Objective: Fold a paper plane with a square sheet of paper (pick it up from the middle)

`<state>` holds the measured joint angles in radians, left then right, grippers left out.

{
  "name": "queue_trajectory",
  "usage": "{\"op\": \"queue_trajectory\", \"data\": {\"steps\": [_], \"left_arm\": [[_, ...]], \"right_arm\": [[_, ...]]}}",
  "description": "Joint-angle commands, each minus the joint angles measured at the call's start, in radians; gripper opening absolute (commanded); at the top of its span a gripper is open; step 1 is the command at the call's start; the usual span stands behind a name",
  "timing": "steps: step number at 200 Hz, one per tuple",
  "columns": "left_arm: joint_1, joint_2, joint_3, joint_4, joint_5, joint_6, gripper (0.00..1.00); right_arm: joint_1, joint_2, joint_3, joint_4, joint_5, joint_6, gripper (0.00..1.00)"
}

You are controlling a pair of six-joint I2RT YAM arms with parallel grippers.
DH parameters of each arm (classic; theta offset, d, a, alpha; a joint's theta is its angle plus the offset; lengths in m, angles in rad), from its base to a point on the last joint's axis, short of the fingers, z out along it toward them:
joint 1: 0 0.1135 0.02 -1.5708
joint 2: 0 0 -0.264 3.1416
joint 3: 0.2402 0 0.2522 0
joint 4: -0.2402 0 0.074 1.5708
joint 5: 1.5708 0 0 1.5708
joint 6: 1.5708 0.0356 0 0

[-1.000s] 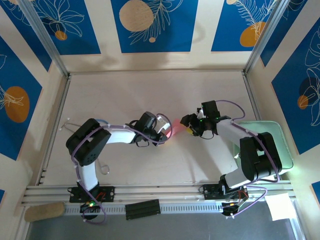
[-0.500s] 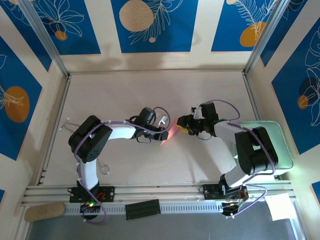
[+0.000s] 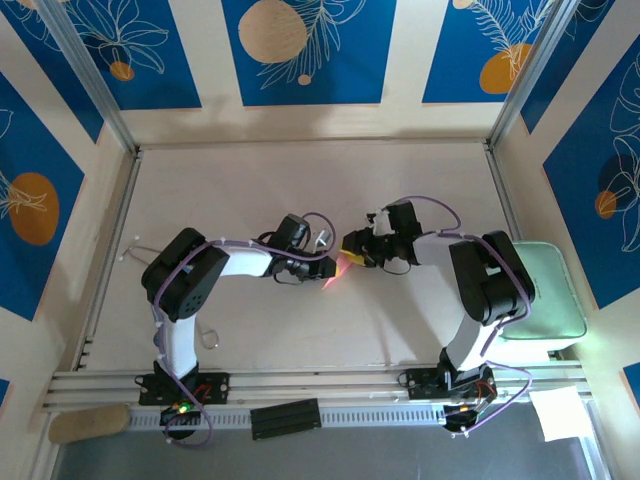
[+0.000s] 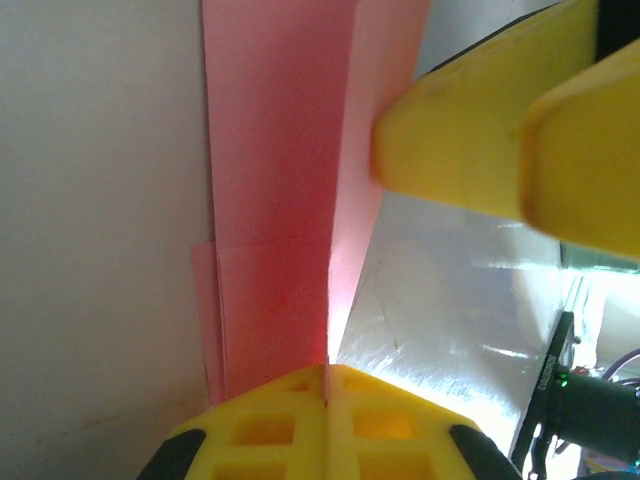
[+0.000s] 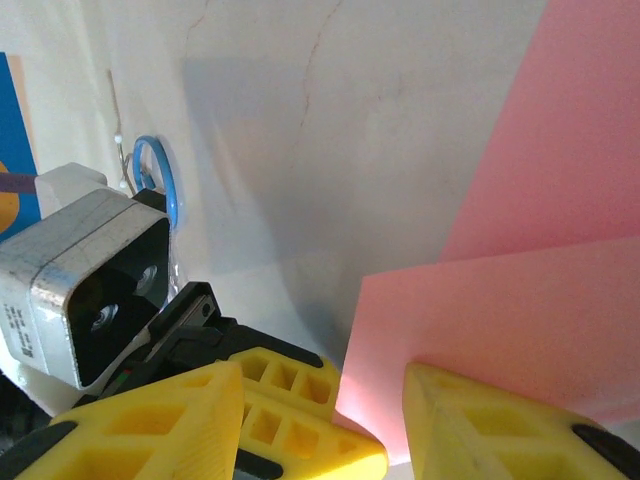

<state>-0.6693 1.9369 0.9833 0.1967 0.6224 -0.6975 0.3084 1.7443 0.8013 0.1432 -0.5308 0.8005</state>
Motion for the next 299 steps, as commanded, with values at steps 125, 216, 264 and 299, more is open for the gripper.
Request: {"op": "queue_trajectory", "data": {"steps": [125, 216, 264, 299], "left_arm": [[0.023, 0.061, -0.02, 0.079, 0.019, -0.153, 0.08], [0.028, 0.025, -0.041, 0.041, -0.006, -0.141, 0.2], [0.03, -0.018, -0.059, -0.021, -0.032, -0.107, 0.23], [0.03, -0.036, -0.072, -0.057, -0.045, -0.087, 0.23]], "right_arm": [[0.019, 0.102, 0.076, -0.036, -0.006, -0.041, 0.45], [0.021, 0.121, 0.097, -0.106, 0.072, -0.04, 0.44], [0.021, 0.13, 0.107, -0.126, 0.083, -0.04, 0.44], [0.02, 0.129, 0.11, -0.135, 0.086, -0.039, 0.44]]}}
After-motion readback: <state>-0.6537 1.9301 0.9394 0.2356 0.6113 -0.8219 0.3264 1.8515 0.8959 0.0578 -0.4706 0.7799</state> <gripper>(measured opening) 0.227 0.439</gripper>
